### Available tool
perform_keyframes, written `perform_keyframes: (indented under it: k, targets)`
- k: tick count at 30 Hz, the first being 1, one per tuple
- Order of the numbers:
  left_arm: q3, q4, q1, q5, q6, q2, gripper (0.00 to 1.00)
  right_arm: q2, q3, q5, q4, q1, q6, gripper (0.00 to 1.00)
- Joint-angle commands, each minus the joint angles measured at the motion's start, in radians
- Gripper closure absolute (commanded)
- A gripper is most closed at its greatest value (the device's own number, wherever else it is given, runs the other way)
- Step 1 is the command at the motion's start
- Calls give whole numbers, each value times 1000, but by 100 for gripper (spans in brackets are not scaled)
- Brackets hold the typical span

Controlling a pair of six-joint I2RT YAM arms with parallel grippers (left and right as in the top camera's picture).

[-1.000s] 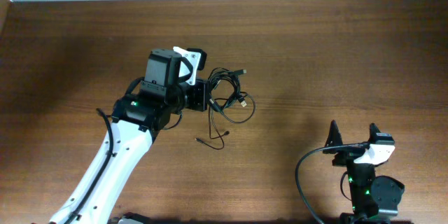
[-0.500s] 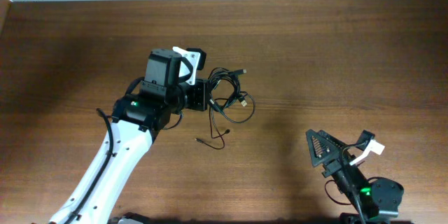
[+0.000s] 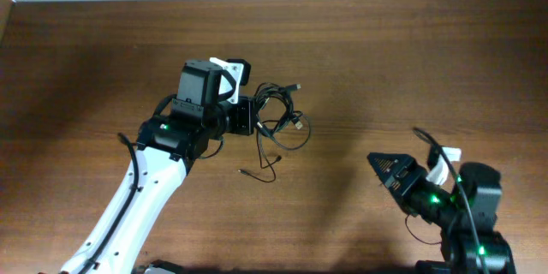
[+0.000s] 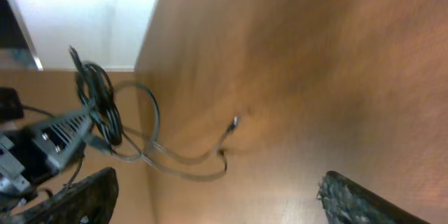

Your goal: Untangle cables

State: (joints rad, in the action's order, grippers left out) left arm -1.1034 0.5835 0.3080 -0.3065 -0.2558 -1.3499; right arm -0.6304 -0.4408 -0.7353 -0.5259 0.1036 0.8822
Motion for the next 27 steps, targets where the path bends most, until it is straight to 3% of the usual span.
perform_keyframes:
  k: [1, 6, 11, 15, 20, 23, 27]
  targets:
    - [-7, -2, 2, 18, -21, 6, 100, -108, -22, -141, -2, -18, -31, 19]
    - [-5, -2, 3, 14, -47, 0, 100, -210, -22, -145, 83, -169, -35, 20]
    - [2, 2, 3, 6, -47, -11, 100, -289, -22, -47, 436, -353, 147, 20]
    - [4, 37, 3, -17, -47, -11, 100, -385, -22, 167, 649, -480, 293, 23]
    - [4, 64, 3, -103, -47, -11, 100, -548, -22, 226, 928, -597, 335, 30]
    - [4, 66, 3, -198, -46, -11, 100, -636, -23, 225, 1015, -610, 396, 41]
    - [4, 73, 4, -285, -46, -11, 100, -703, -23, 206, 1091, -610, 462, 72]
